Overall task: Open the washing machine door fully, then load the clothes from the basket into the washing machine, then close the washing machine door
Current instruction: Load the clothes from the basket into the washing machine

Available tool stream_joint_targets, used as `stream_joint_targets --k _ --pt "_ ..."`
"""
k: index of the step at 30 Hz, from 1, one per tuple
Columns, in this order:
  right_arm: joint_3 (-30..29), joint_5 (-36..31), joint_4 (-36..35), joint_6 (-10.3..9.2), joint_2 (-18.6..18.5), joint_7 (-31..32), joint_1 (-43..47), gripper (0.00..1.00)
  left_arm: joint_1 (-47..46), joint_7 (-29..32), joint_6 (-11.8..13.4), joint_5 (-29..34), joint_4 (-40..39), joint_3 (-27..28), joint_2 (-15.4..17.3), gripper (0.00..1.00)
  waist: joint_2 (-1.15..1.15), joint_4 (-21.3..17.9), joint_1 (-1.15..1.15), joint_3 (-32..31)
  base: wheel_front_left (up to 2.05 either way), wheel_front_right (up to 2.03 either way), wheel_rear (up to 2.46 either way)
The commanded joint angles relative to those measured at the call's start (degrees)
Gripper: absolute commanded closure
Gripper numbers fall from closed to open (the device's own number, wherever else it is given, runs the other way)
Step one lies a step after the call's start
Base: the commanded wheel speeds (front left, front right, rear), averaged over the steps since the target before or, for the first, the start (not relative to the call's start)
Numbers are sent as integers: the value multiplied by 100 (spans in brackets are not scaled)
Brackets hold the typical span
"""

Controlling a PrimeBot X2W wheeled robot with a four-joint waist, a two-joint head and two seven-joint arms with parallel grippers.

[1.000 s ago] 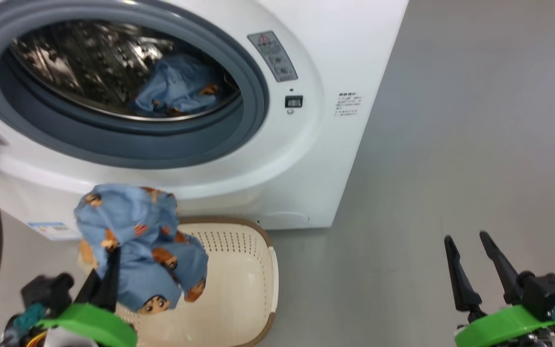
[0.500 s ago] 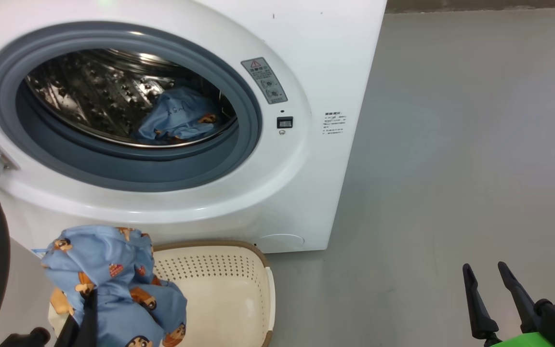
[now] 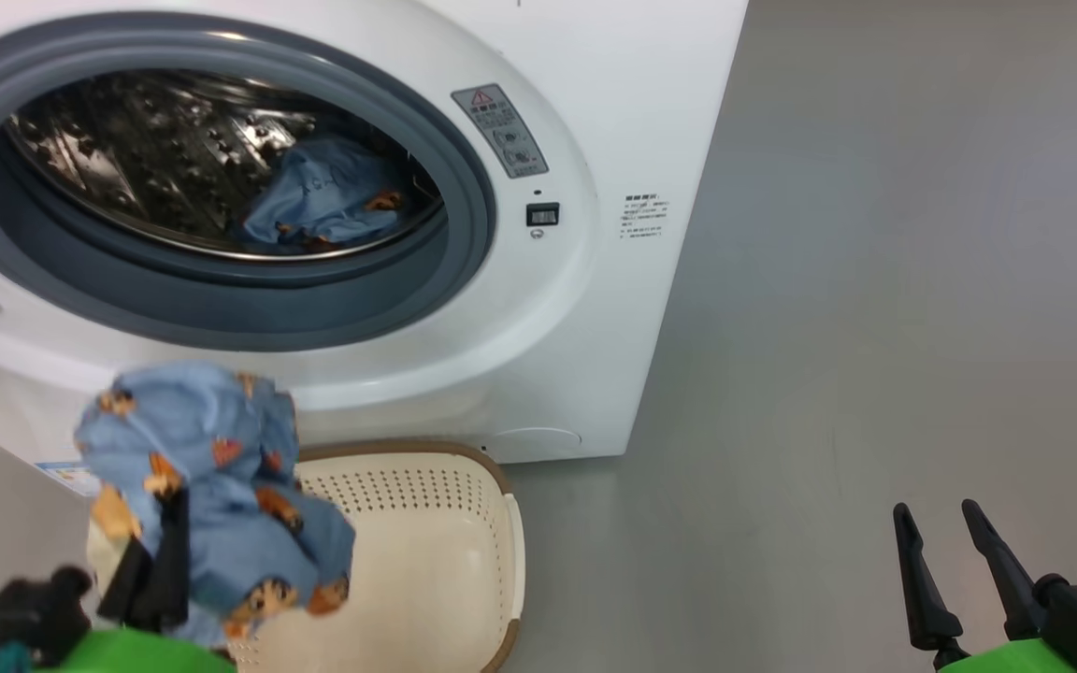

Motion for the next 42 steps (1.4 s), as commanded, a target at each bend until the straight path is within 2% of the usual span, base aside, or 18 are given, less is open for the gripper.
stream_joint_targets --k 1,7,12,18,24,28,35,40,42 --pt "166 -30 -146 8 -34 -28 -205 0 -403 -79 -9 -69 -112 166 207 100 0 -90 0 152 0 0 0" --pt "180 -32 -172 8 42 -28 -349 0 -1111 -79 -9 -153 -32 151 426 100 0 -265 0 466 0 0 0" --pt "217 -31 -204 8 122 -28 -540 0 -2075 -79 -9 -237 260 121 676 100 0 -462 0 867 0 0 0" --pt "344 -11 -250 8 203 -28 -893 0 -3623 -79 -9 -525 1411 -7 1000 100 0 -783 0 1440 0 0 0" --pt "509 125 -283 8 222 -28 -1110 0 -4743 -79 -9 -643 2614 -357 1211 100 0 -1046 0 1784 0 0 0" --pt "591 239 -309 8 223 -28 -1198 0 -5376 -79 -9 -639 3075 -599 1335 100 0 -1167 0 1954 0 0 0" --pt "641 344 -366 8 224 -28 -1317 0 -6097 -79 -9 -372 2714 -326 1420 100 0 -1250 0 2185 0 0 0" --pt "683 396 -363 8 224 -28 -1394 0 -6041 -79 -9 -97 2319 41 1320 100 0 -1257 0 2262 0 0 0" --pt "712 410 -347 8 224 -28 -1411 0 -5916 -79 -9 -46 2513 -123 1324 50 0 -1254 0 2257 0 0 0"
